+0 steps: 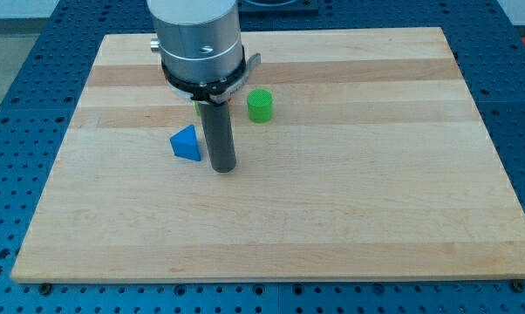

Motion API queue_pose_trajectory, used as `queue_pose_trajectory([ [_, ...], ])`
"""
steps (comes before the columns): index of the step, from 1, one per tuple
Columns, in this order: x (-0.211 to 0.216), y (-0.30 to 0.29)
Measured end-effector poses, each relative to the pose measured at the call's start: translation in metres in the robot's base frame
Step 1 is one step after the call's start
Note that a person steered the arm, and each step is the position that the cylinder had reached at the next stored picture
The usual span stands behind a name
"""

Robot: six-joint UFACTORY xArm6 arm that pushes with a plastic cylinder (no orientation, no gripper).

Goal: Place your arm at the bottom left side of triangle

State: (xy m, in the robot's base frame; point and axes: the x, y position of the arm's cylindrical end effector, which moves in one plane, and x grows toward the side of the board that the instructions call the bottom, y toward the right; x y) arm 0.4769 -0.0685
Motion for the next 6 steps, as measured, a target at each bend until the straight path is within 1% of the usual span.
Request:
queue_pose_trajectory([
  [6, 0.003, -0.014],
])
